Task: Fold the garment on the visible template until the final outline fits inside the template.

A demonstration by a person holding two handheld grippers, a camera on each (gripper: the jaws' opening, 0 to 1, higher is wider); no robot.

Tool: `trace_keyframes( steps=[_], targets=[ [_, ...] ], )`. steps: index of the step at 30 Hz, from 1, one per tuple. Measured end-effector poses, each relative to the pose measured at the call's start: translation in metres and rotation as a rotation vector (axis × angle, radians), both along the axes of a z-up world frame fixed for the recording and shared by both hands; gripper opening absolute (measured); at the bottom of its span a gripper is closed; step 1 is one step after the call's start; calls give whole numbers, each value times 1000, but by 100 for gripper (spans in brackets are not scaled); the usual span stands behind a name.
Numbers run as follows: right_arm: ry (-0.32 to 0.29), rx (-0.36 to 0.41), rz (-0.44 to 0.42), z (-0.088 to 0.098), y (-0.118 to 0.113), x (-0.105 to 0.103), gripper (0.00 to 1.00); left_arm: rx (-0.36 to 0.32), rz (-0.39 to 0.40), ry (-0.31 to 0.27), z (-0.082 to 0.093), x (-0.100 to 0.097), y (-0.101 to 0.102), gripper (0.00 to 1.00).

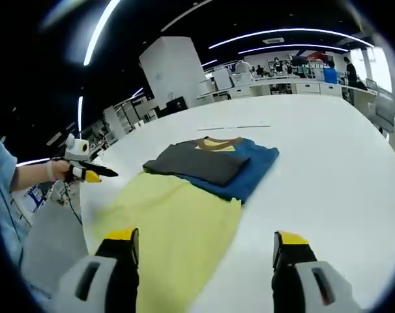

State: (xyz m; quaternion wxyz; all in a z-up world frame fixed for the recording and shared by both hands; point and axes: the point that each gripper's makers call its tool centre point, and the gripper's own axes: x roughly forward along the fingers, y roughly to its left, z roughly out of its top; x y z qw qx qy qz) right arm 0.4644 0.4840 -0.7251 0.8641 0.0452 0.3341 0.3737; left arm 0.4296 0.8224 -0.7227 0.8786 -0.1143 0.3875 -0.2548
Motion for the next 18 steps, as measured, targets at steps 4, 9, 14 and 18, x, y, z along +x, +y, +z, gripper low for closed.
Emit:
trace_keyframes(
  steps=[4,9,14,18],
  targets=[
    [10,2,-1,-4,-5,-15,84,4,19,17,-5,-17,4,70],
    [35,13,-14,-8,-13,-33,81,1,25,51,-11,-39,8,69],
    [94,43,11,-12,-12,-60,67,25,12,87,-16,-58,12,66],
    [132,42,33,-20,-15,-80,62,49,-13,125,-24,-74,15,66]
  ],
)
